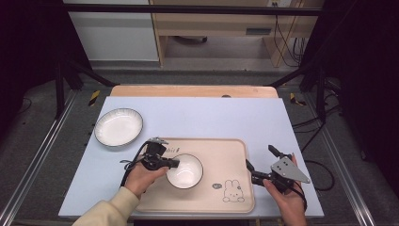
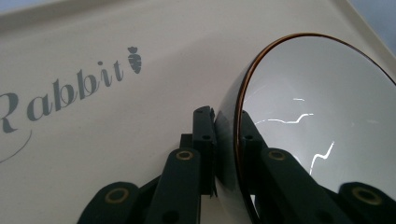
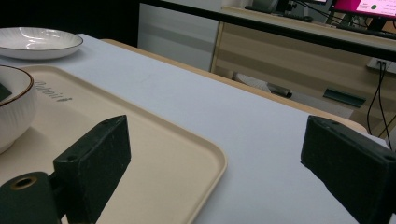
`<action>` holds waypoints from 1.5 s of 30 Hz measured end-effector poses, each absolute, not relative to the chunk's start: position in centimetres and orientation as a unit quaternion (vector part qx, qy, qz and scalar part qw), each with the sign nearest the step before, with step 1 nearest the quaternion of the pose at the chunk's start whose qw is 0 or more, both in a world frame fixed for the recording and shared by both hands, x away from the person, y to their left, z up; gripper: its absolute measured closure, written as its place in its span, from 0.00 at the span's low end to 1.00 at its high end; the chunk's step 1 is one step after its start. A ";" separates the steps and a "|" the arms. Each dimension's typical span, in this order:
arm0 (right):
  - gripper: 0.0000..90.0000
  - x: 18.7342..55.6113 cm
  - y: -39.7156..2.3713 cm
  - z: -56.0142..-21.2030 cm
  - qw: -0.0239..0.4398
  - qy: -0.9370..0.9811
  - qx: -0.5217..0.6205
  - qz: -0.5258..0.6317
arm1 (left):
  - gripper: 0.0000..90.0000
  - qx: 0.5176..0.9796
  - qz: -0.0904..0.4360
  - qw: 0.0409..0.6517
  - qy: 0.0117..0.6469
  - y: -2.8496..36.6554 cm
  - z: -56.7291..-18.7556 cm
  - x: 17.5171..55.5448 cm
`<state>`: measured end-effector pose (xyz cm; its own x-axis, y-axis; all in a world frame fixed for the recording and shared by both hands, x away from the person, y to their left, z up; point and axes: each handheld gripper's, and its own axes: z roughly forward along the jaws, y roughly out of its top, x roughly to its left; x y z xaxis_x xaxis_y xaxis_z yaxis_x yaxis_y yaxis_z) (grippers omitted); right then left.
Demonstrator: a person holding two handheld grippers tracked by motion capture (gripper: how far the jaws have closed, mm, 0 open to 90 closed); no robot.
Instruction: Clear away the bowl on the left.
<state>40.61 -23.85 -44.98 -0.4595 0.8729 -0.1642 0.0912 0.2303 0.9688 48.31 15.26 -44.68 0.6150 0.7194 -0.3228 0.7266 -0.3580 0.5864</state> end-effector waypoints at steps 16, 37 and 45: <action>0.08 40.5 -23.7 -44.9 0.393 0.678 0.335 0.523 | 0.91 0.822 -0.011 0.361 0.441 15.3 -44.8 48.5; 0.06 40.5 -23.6 -44.9 0.391 0.677 0.336 0.526 | 0.64 0.822 0.025 0.375 0.428 15.6 -44.8 48.3; 0.06 40.5 -23.6 -44.9 0.391 0.679 0.335 0.523 | 0.50 0.824 0.050 0.386 0.412 15.7 -44.3 48.0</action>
